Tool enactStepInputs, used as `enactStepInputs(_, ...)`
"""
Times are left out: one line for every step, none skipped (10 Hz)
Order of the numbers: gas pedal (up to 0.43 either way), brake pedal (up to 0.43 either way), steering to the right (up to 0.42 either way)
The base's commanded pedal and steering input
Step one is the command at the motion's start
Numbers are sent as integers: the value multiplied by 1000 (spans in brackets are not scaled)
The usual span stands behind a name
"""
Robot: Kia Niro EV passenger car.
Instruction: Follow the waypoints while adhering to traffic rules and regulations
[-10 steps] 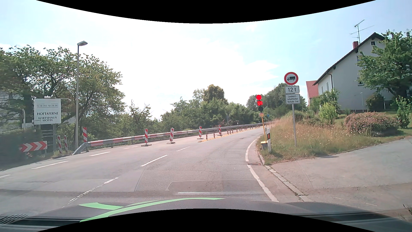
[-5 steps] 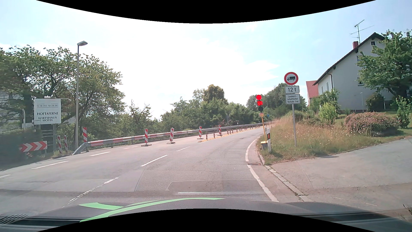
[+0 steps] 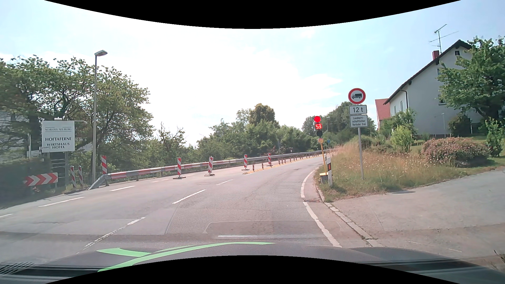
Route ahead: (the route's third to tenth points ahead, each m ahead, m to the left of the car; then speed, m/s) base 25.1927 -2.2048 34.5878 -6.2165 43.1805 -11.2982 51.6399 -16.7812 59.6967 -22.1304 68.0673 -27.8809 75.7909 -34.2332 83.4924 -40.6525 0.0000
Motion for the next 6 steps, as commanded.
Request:
enactStepInputs(0,317,72)
enactStepInputs(0,317,71)
enactStepInputs(0,317,72)
enactStepInputs(0,311,72)
enactStepInputs(0,317,72)
enactStepInputs(0,317,72)
